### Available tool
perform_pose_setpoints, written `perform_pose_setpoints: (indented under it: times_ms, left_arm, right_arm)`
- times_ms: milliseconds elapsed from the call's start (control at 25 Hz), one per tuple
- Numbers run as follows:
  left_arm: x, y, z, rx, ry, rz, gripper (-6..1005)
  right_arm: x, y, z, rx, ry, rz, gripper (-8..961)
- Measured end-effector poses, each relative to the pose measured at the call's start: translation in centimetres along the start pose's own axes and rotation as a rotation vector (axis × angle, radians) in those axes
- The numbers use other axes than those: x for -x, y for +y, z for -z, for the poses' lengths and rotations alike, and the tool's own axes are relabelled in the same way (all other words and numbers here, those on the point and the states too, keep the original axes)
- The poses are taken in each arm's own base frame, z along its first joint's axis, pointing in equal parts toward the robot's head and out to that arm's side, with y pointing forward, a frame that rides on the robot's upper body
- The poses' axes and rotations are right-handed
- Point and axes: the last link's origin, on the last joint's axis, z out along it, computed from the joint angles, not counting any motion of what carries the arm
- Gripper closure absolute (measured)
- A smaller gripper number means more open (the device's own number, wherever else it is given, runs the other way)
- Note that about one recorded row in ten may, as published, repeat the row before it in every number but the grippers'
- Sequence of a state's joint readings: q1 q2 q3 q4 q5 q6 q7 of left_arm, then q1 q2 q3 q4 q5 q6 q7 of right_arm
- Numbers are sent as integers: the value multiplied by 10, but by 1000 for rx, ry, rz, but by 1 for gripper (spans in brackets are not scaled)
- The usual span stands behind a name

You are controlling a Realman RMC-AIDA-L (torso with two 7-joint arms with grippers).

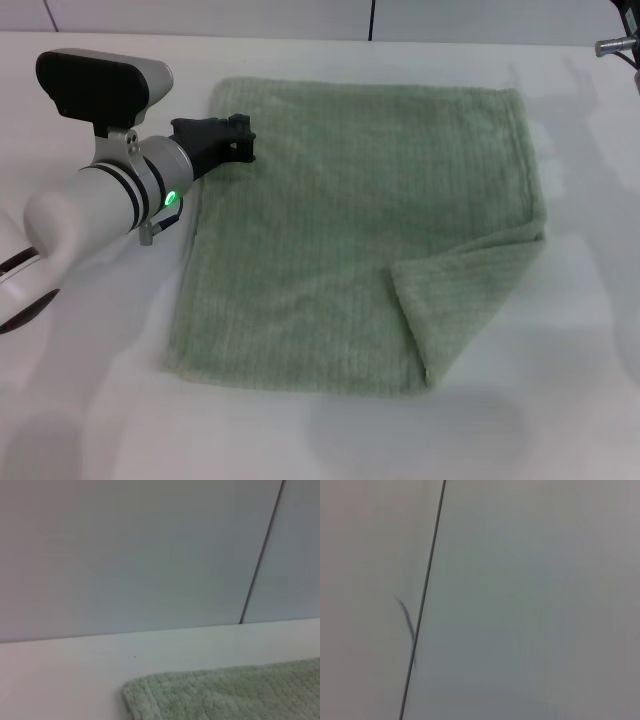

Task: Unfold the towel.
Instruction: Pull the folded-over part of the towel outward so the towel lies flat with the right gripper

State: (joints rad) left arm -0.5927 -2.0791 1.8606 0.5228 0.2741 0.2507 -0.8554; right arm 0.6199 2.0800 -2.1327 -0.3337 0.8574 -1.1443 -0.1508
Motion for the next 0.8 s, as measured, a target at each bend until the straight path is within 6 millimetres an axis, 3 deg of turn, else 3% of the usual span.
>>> perform_pose_setpoints:
  times_ms: [480,800]
  left_arm:
    - [-2,0,-3,-6,-11,-11,962]
    - [-1,-1,-3,-8,-13,-11,960]
  right_arm:
    - [-3,4,-2,14,31,-9,172]
    - [-4,20,-15,53,94,-49,172]
